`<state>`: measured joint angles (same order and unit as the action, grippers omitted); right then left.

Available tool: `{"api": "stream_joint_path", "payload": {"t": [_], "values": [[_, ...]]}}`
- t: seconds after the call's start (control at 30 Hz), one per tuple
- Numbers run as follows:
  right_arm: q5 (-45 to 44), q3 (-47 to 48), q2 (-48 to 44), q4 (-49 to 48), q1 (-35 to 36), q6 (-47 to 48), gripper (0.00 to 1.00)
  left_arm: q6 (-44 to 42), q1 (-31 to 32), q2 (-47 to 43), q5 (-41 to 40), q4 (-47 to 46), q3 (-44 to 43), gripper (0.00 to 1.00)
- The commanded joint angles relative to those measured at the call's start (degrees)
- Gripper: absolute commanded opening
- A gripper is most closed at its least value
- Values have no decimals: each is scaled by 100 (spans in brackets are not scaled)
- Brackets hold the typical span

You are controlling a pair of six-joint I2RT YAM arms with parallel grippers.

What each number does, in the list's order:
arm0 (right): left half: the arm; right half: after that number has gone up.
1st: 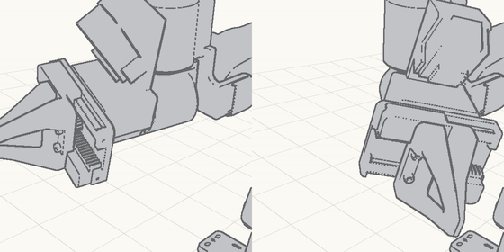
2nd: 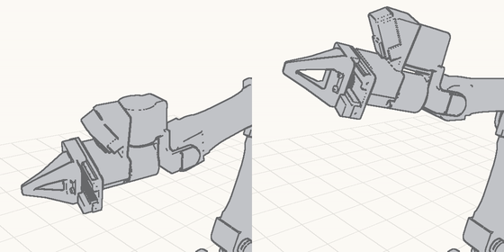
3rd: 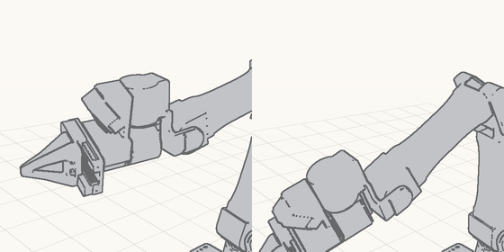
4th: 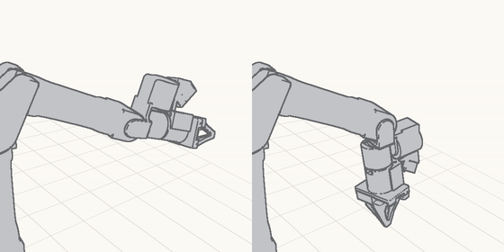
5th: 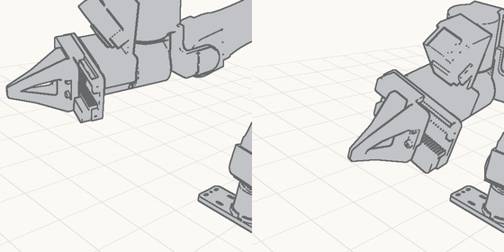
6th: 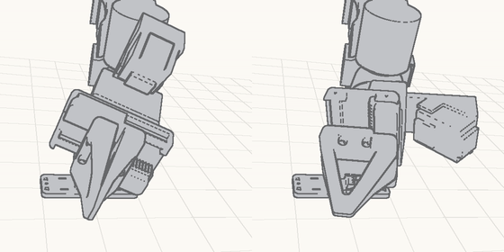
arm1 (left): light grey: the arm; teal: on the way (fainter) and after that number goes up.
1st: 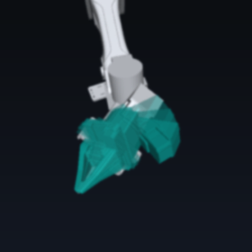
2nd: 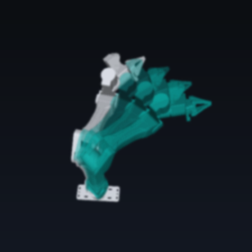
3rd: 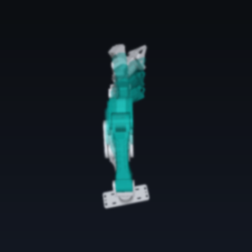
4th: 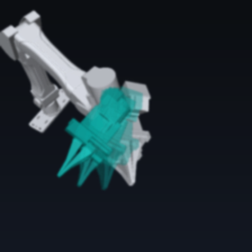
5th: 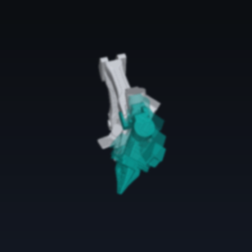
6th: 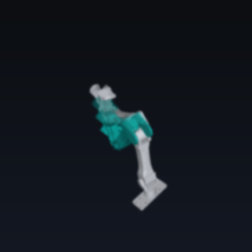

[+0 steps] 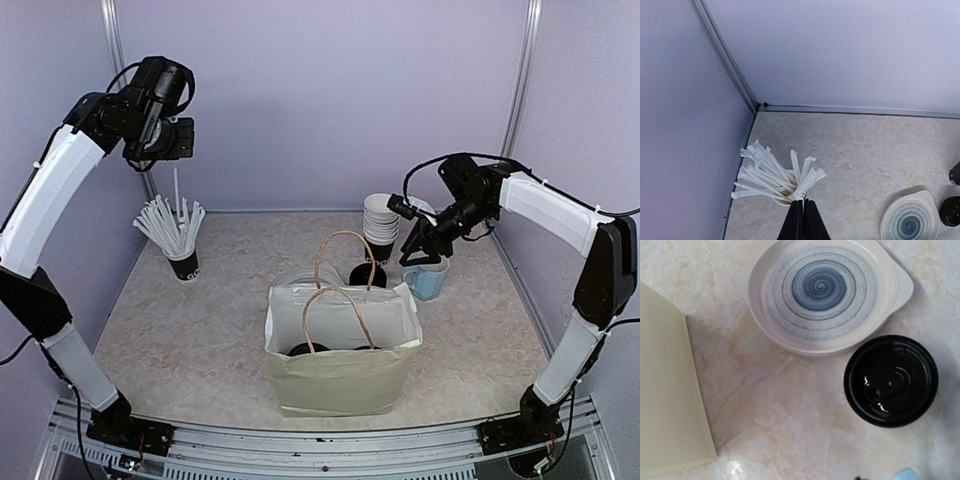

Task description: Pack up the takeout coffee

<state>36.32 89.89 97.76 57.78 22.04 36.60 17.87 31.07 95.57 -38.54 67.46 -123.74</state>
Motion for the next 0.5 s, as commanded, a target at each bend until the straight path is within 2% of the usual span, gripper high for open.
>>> {"api": "stream_joint_path", "payload": {"t": [0.0,0.1,0.17,0.3,0.47], "values": [[-124,190,6,196,-58,84,46,-457,1040,-413,67,-283,-329,0],[-263,270,-44,193,-68,85,46,-785,1774,-994,775,-1440,-18,0],[-261,355,-27,202,-69,66,46,-762,1977,-1303,1629,-2023,139,0],[-227,525,49,292,-70,22,47,-509,2091,-1545,3221,-2544,120,0],[-182,574,18,303,-69,-27,46,-329,2313,-1599,4547,-2844,271,0]]}}
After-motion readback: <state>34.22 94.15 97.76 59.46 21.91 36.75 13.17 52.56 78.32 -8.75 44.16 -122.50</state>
